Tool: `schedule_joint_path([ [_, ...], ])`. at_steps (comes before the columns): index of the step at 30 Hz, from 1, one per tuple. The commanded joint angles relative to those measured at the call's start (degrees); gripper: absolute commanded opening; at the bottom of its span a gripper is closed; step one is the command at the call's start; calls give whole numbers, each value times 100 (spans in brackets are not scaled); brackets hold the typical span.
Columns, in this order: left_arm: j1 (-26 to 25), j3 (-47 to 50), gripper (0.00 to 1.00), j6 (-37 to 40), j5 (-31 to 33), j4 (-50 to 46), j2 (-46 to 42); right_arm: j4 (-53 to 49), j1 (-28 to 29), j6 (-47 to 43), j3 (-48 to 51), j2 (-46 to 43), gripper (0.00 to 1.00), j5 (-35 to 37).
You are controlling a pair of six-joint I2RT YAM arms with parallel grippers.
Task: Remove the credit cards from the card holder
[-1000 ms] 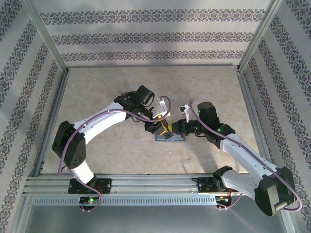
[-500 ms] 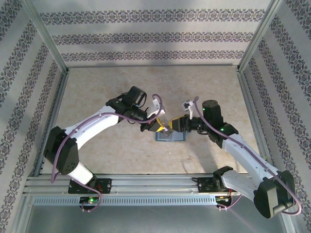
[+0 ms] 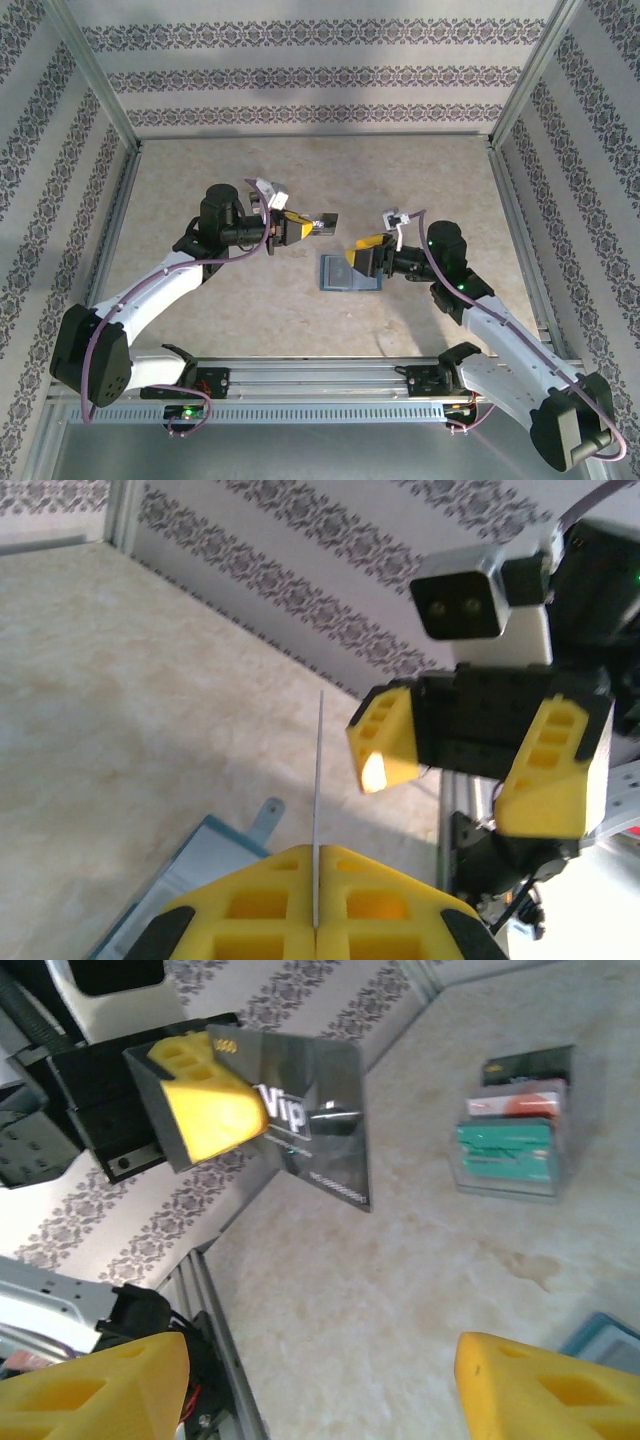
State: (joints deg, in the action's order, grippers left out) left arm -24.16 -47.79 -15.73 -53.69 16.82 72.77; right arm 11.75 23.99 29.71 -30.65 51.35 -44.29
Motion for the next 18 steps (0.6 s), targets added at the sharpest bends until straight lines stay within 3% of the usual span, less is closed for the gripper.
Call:
schedule_joint_path([
  [1, 11, 19, 0, -693, -423, 935, -34, 533, 190, -12, -253, 184, 69, 18],
  [12, 0, 134, 0, -966, -693, 1101, 15, 1225, 286, 59, -778, 903, 60, 17],
  [16, 0, 148, 0, -1115, -774, 1295, 138, 1413, 352, 89, -951, 1129, 43, -94],
  [18, 0, 119, 0, -1134, -792, 1335, 192, 1435, 373, 92, -1019, 1229, 26, -190],
])
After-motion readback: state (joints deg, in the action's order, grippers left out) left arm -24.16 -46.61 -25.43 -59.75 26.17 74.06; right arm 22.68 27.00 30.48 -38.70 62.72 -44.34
